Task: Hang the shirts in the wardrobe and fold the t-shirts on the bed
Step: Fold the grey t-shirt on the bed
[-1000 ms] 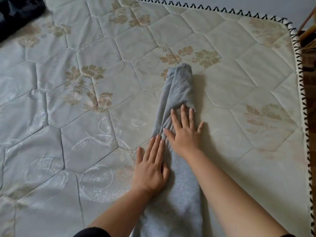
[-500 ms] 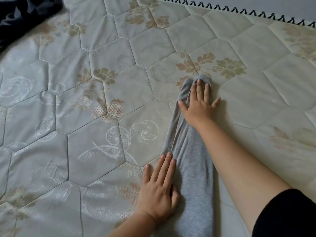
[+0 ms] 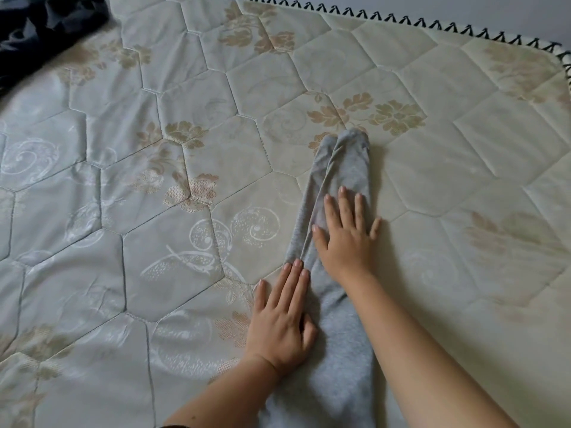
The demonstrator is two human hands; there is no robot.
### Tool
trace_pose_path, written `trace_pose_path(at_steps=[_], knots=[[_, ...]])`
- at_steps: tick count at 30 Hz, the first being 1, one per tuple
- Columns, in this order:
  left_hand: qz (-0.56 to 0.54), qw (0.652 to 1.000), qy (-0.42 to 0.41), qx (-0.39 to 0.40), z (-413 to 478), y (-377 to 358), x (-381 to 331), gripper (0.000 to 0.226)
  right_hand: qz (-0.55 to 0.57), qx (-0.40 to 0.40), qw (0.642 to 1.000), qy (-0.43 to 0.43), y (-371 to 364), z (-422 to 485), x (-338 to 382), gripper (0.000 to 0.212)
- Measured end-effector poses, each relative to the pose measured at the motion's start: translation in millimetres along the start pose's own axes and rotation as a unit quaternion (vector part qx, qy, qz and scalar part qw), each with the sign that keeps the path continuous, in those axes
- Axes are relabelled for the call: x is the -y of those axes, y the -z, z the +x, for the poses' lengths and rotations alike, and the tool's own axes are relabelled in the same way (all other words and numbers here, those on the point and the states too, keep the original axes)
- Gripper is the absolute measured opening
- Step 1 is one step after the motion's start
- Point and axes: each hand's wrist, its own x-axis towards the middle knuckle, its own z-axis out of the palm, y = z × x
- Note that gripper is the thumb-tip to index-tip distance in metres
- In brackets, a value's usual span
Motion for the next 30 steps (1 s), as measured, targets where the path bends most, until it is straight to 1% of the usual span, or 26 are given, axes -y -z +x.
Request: trace_pose_path(at_steps=[4,7,10,12,14,16,19,20,21,22,23,25,26,28,30], knots=[[0.001,1.0,-0.005,-0.004,-0.3,3.3,-0.9,0.071,-0.007,-0.046,0.999,-0.008,-11.8,-51.6,0.3,0.062],[0.002,1.0,-0.009,-0.01,-0.3,4.1,-0.5,0.067,-0.009,-0.035,0.999,-0.004,-19.7,-92.3,3.4,0.06],[0.007,1.0,-0.01,-0.006,-0.5,3.6,-0.2,0.067,-0.018,-0.003,1.0,-0.009,-25.4,-128.3,2.9,0.059],[0.022,1.0,-0.01,0.006,-0.1,6.9,-1.2,0.071,-0.024,0.017,0.999,-0.02,-25.5,-150.0,2.1,0.06],[0.046,0.998,-0.016,0.04,-1.8,11.2,-2.2,0.081,-0.03,0.048,0.998,-0.027,-22.7,-169.5,0.6,0.062],[0.059,0.994,-0.021,0.087,-10.3,11.6,1.9,0.089,-0.034,0.07,0.997,-0.023,-22.3,-187.6,-2.2,0.065],[0.072,0.992,-0.05,0.093,-38.3,12.3,5.4,0.091,-0.035,0.112,0.993,-0.032,-26.6,-209.1,-9.7,0.072],[0.079,0.99,-0.054,0.1,-50.0,10.9,7.0,0.089,-0.036,0.113,0.992,-0.036,-26.6,-215.1,-11.0,0.077],[0.086,0.99,-0.054,0.102,-60.5,10.3,8.4,0.087,-0.042,0.118,0.991,-0.044,-25.7,-219.3,-11.3,0.086],[0.091,0.989,-0.055,0.101,-71.7,9.3,9.9,0.086,-0.057,0.135,0.988,-0.044,-22.2,-222.5,-11.1,0.098],[0.094,0.988,-0.056,0.105,-82.3,8.3,10.8,0.086,-0.063,0.153,0.986,-0.034,-22.3,-225.2,-12.4,0.105],[0.096,0.985,-0.057,0.128,-100.6,12.9,11.3,0.088,-0.039,0.174,0.984,-0.022,-22.5,-237.1,-14.7,0.101],[0.1,0.985,-0.062,0.125,-109.4,13.3,12.5,0.089,-0.039,0.191,0.981,-0.021,-17.9,-242.4,-14.4,0.099],[0.092,0.984,-0.072,0.131,-125.3,17.5,13.9,0.092,-0.045,0.218,0.975,-0.018,-13.9,-252.6,-15.1,0.103],[0.084,0.981,-0.06,0.166,-137.8,22.1,15.1,0.096,-0.053,0.234,0.971,-0.019,-11.9,-264.4,-14.1,0.108]])
